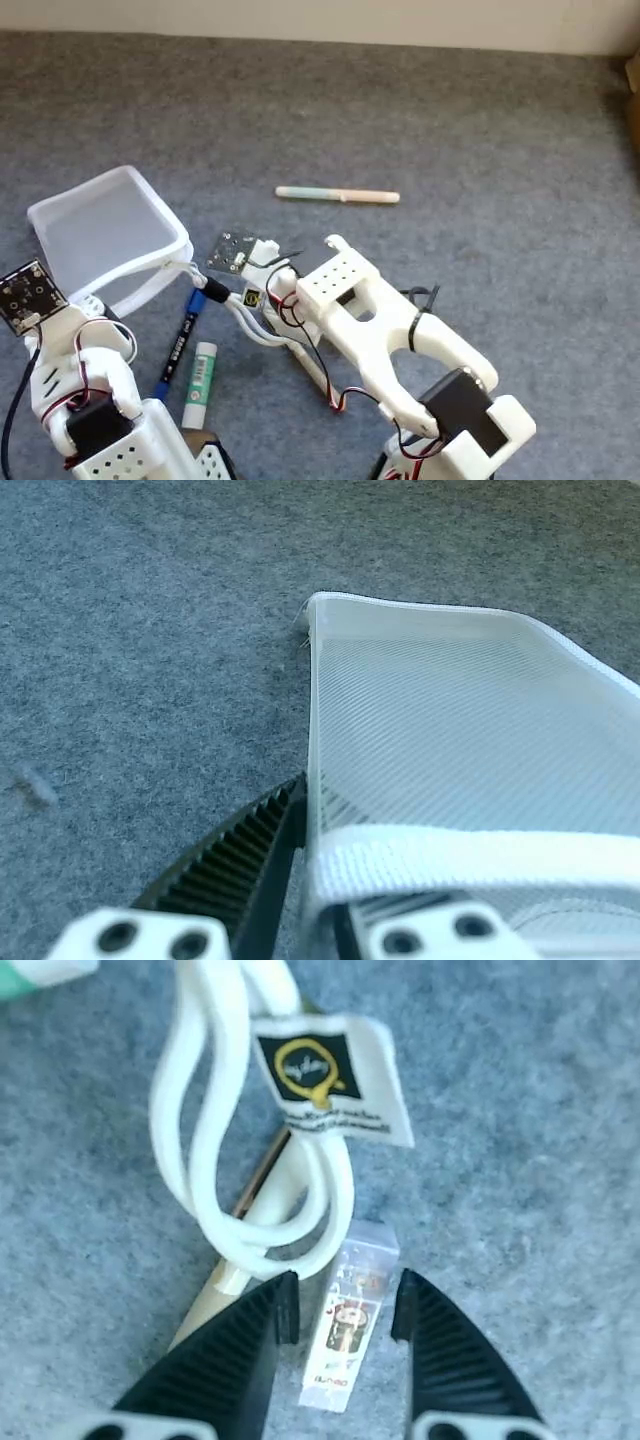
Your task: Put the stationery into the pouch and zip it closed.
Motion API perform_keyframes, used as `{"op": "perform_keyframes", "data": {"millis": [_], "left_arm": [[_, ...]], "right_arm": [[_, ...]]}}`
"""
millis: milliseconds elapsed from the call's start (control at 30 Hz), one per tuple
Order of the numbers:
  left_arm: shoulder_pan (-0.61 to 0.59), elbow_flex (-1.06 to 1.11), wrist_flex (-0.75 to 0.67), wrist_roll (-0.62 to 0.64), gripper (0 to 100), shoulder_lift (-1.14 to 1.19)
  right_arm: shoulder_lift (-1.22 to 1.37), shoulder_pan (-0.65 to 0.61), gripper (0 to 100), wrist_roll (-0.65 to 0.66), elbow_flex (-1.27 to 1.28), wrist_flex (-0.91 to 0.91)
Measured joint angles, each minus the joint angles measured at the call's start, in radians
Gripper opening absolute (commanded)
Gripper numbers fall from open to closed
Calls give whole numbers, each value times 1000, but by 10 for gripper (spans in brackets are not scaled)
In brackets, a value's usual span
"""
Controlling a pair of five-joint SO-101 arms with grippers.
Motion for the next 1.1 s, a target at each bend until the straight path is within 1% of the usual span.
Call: {"op": "perform_keyframes", "data": {"millis": [133,200,400,500,667,833,1100], "left_arm": [[0,0,0,0,7,0],[0,0,0,0,7,0],[0,0,0,0,7,0],[0,0,0,0,7,0],[0,0,0,0,7,0],[0,0,0,0,7,0],[0,0,0,0,8,0]], "right_arm": [[61,35,231,0,-69,5],[130,58,231,0,-120,28],[330,55,231,3,-341,195],[391,55,231,3,-414,244],[413,52,231,5,-442,273],[439,11,228,3,-439,301],[440,15,43,8,-439,304]]}}
